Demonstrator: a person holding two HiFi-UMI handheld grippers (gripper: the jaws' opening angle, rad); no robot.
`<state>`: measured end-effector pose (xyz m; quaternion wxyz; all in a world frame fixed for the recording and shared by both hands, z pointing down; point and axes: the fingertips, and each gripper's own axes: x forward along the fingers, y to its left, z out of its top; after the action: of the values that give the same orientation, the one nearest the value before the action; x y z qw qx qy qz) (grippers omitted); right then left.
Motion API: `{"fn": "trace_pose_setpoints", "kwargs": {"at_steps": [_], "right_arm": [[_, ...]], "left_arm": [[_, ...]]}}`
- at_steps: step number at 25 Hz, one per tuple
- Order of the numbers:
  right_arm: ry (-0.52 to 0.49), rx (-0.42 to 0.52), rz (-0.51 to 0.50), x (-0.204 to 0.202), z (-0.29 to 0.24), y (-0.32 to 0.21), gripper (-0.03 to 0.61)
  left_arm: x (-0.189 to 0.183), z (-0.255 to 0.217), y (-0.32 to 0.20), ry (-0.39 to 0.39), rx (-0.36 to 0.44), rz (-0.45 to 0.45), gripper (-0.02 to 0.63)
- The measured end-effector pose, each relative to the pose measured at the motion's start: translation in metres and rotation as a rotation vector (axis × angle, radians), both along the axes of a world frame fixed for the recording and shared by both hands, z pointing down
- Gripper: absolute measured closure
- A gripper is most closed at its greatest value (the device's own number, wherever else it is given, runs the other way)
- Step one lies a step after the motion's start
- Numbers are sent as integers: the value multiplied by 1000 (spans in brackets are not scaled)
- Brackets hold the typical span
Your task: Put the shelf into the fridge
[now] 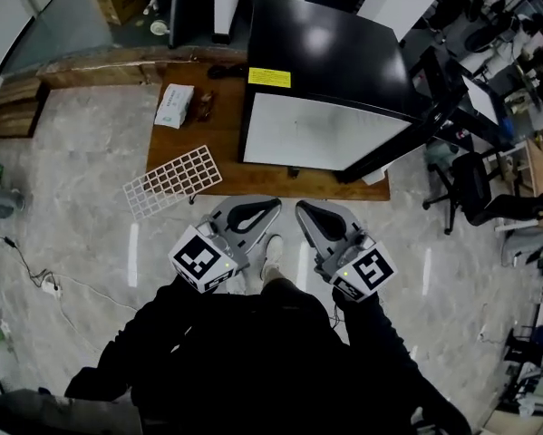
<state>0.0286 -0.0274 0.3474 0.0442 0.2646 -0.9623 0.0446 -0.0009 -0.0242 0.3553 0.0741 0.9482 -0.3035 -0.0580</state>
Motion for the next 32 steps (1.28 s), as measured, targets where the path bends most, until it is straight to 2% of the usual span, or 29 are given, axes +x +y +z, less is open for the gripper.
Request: {"fn": "trace_pose_setpoints", "kwargs": {"at_steps": [10, 18, 24, 28, 30, 32], "right_arm": [[-39, 3, -344, -64, 8, -47, 572], [-48, -19, -595, -105, 19, -58, 572], [-46, -52, -773, -135, 36, -44, 572], [-43, -85, -854, -157, 49, -32, 572], [-37, -109, -881, -172, 58, -25, 572], [-34, -126, -894, -186, 67, -18, 572]], "left_arm": [[-52, 2, -40, -69, -5, -311, 607], [-84, 8, -46, -56, -87, -564, 607], [-115, 29, -31, -66, -124, -772, 607], [-146, 44, -12, 7, -163, -910, 607], [-166, 63, -1, 69, -175, -956, 607], [-188, 89, 8, 169, -196, -981, 608]]}}
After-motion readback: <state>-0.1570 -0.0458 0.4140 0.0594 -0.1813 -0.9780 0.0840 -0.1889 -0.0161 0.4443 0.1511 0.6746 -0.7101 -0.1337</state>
